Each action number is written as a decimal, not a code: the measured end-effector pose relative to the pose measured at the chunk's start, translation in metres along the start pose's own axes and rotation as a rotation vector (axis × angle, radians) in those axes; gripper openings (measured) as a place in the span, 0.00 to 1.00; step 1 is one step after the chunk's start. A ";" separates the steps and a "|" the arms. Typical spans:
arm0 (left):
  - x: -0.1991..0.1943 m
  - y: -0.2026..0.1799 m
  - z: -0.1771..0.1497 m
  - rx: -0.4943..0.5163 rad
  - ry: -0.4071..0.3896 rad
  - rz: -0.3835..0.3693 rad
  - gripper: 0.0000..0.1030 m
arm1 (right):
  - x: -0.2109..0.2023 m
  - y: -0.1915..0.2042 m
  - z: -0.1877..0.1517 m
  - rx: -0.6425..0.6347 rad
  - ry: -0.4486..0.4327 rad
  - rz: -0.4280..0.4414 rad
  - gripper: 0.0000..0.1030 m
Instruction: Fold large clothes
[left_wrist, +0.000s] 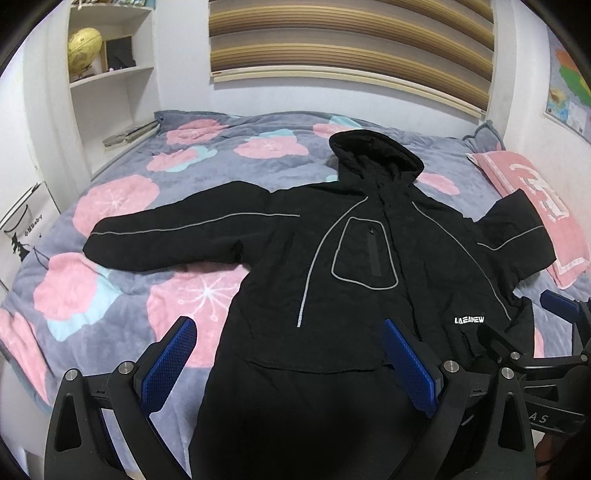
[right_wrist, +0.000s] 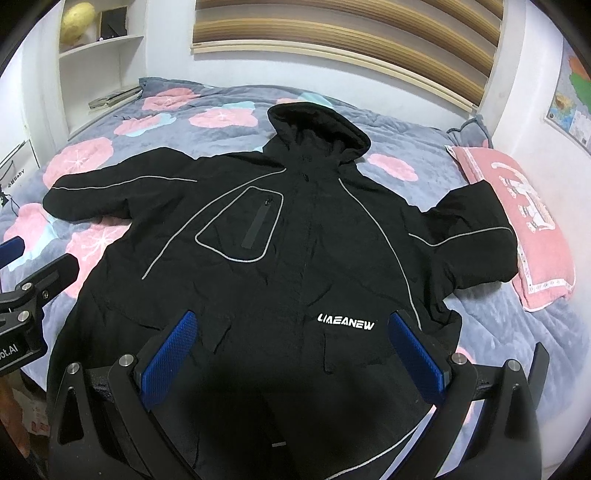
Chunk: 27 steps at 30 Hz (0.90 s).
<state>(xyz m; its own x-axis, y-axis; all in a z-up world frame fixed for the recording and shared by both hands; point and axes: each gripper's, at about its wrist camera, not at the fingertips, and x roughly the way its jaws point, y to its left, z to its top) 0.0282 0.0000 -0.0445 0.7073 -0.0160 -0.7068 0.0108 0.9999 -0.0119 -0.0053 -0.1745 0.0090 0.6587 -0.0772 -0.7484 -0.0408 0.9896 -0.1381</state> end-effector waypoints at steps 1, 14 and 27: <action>0.001 0.002 0.000 -0.003 0.001 0.002 0.97 | 0.000 0.001 0.001 -0.001 0.000 0.001 1.00; 0.023 0.033 -0.002 -0.046 0.022 0.022 0.97 | 0.015 0.019 0.020 -0.126 -0.092 0.069 1.00; 0.107 0.238 0.011 -0.389 -0.014 0.180 0.97 | 0.151 -0.015 0.031 -0.010 -0.093 0.224 1.00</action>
<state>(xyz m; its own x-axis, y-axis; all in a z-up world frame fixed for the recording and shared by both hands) 0.1140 0.2365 -0.1148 0.6827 0.1613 -0.7127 -0.3794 0.9118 -0.1570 0.1178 -0.1971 -0.0819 0.6986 0.1563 -0.6982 -0.2007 0.9795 0.0185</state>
